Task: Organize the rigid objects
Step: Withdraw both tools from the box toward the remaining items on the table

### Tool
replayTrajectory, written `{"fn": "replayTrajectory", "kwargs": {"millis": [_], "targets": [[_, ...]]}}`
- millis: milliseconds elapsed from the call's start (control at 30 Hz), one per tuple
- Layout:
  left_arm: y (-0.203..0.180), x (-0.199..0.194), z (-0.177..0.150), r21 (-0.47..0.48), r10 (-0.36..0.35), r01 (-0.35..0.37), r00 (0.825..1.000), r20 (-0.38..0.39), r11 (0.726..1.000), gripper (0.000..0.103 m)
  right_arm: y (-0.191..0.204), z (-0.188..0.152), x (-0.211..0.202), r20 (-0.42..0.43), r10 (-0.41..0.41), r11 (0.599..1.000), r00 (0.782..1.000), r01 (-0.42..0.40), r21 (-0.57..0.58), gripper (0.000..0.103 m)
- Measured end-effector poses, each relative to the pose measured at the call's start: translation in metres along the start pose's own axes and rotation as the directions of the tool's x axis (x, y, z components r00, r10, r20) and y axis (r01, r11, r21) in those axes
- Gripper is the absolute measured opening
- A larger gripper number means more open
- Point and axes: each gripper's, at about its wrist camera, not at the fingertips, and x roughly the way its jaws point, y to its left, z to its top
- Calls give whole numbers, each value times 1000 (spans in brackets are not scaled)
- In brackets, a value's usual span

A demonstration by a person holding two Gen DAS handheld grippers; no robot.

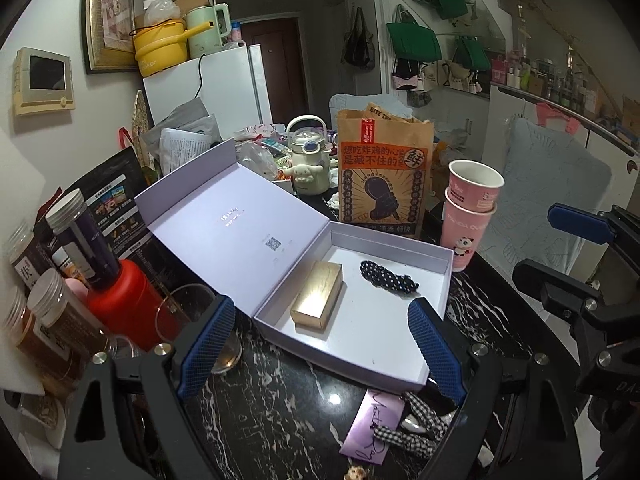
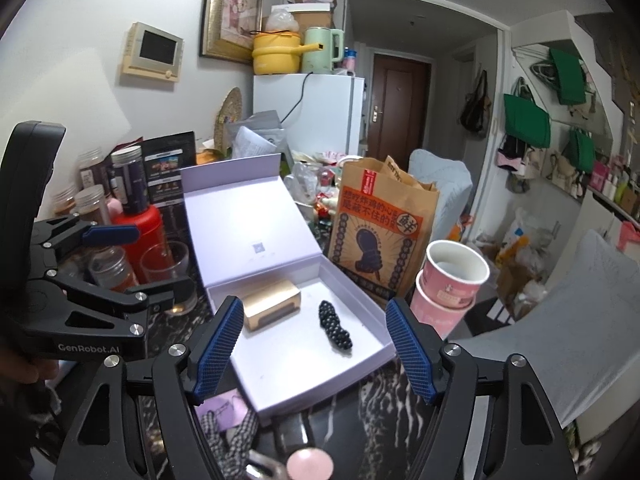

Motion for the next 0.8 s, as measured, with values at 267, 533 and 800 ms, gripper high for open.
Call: {"fn": "replayTrajectory", "kwargs": {"millis": [267, 533, 800], "targets": [[-10, -16, -30, 14, -7, 7, 1000, -5, 1000, 89, 9, -24, -17, -6, 1, 1000, 1000, -1, 3, 74], [-17, -23, -61, 31, -22, 23, 999, -28, 999, 89, 19, -50, -25, -30, 15, 1000, 999, -15, 14, 74], [-20, -20, -90, 14, -50, 51, 996, -72, 999, 89, 26, -72, -32, -41, 46, 998, 998, -45, 43, 74]]}}
